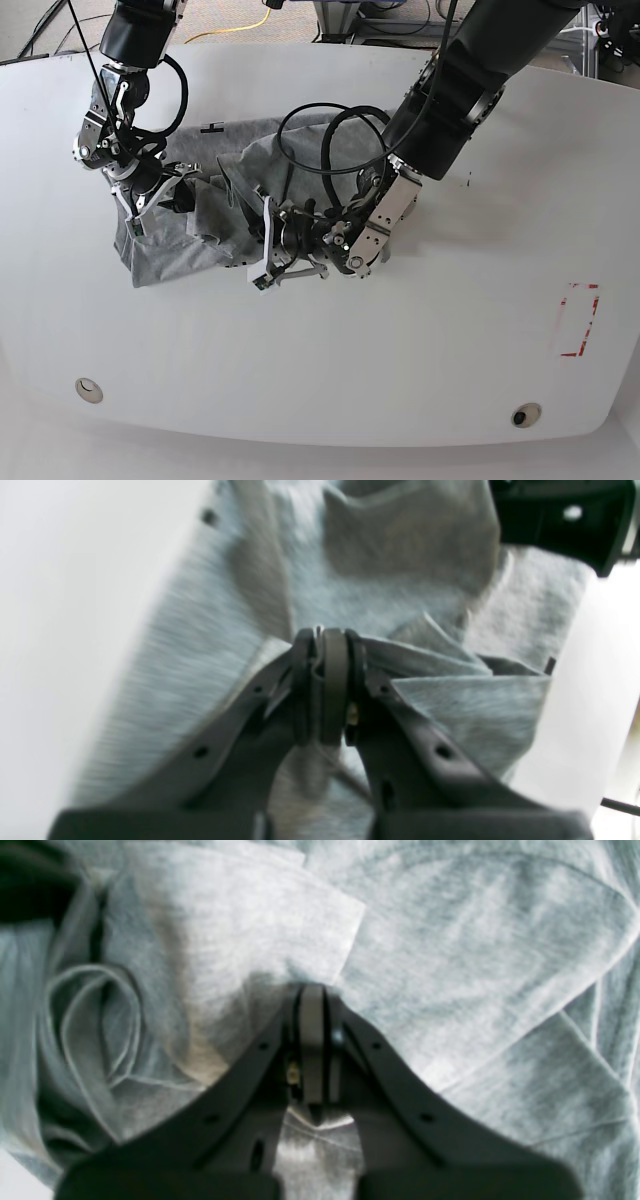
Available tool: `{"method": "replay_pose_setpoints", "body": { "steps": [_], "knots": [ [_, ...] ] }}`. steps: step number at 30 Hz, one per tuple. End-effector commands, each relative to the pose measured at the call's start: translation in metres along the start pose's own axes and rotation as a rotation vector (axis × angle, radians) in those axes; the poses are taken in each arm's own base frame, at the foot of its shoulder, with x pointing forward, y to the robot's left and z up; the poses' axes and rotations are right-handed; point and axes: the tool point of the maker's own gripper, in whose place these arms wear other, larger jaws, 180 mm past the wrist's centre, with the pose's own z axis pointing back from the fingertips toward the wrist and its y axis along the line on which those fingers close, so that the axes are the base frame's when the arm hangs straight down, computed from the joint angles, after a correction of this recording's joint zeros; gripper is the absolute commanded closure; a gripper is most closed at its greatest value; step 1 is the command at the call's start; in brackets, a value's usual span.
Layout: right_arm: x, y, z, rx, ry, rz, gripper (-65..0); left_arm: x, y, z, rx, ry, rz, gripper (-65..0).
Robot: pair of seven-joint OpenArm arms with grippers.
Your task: Layout the t-shirt on the table in an organized manner, then fold the t-shirt properly
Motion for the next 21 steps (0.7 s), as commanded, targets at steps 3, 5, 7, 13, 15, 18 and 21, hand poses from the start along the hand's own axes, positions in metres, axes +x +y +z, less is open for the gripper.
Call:
{"method": "replay_pose_setpoints", "body": {
  "steps": [3, 5, 7, 13, 15, 18, 21],
  "knots": [
    [-0.011, -0.005, 0.001, -0.024, 0.063, 0.017, -1.3, 0.044, 0.005, 0.013, 0.015, -0.084, -0.053, -0.6],
    [-0.011, -0.005, 0.001, -0.024, 0.063, 0.017, -1.3, 0.050, 0.008, 0.016, 0.023, -0.092, -0.064, -0.6],
    [-0.011, -0.005, 0.001, -0.024, 0.063, 0.017, -1.3, 0.056, 0.011, 0.019, 0.030, -0.098, -0.073, -0.6],
    [-0.011, -0.005, 0.001, -0.024, 0.063, 0.017, -1.3, 0.063, 0.014, 0.022, 0.038, -0.105, -0.086, -0.7],
    [-0.011, -0.005, 0.001, -0.024, 0.063, 0.017, -1.3, 0.066, 0.015, 0.023, 0.041, -0.108, -0.090, -0.7],
    [-0.011, -0.005, 0.001, -0.024, 0.063, 0.017, -1.3, 0.068, 0.015, 0.024, 0.039, -0.111, -0.095, -1.0],
    [-0.011, -0.005, 0.001, -0.024, 0.063, 0.017, -1.3, 0.067, 0.014, 0.024, 0.036, -0.110, -0.098, -1.1]
  ]
}}
